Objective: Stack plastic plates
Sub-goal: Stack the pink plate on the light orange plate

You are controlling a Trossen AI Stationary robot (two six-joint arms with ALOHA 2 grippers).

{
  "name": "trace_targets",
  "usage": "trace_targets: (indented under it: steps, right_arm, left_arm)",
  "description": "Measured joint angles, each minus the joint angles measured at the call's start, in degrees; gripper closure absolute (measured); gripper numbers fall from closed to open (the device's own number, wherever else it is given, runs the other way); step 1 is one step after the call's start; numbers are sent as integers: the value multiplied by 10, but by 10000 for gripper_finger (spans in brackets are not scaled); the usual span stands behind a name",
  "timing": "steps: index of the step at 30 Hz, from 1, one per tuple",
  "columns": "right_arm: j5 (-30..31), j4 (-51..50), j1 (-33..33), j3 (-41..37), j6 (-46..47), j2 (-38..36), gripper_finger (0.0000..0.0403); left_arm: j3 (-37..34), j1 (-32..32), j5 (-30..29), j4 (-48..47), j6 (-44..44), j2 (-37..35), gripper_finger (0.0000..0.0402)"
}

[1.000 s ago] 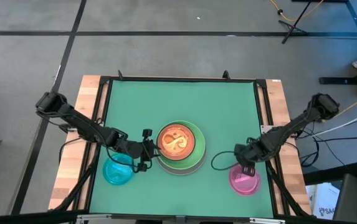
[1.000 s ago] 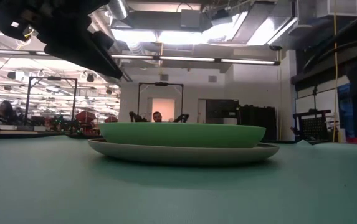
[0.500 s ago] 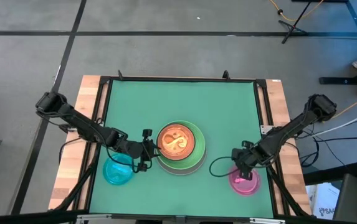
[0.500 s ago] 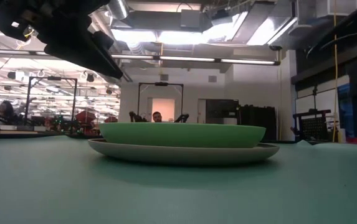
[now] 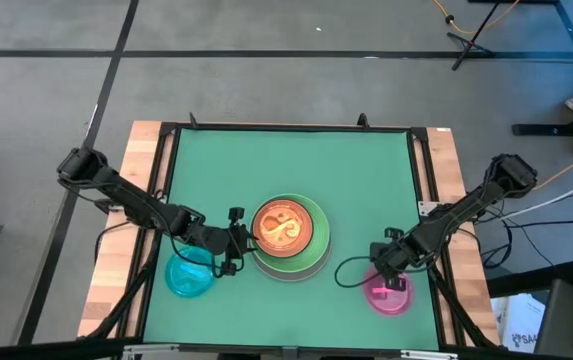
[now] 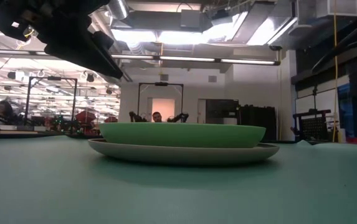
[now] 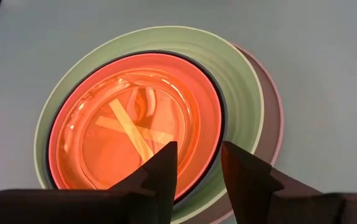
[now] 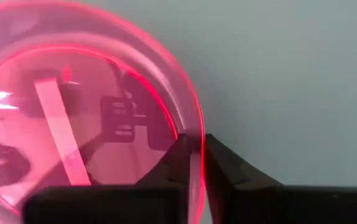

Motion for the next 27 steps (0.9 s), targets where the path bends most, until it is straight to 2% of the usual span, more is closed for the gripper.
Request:
trace_targets:
  steps: [3,8,15,20,27]
  right_arm:
    - [0,1,0,0,-10,-2,398]
    - [-2,2,0,10,-15,-19,394]
    - [72,4,-2,59,-25,-42,399]
    - [142,23,-38,95,-24,-43,400]
    - [159,135,-113,101,-24,-42,401]
  left_arm:
    - [0,0,0,0,0,0,284]
    - [0,0,-1,0,0,0,284]
    - [0,0,-1,0,0,0,284]
    - [0,0,-1,1,0,0,284]
    - [0,0,-1,2,0,0,284]
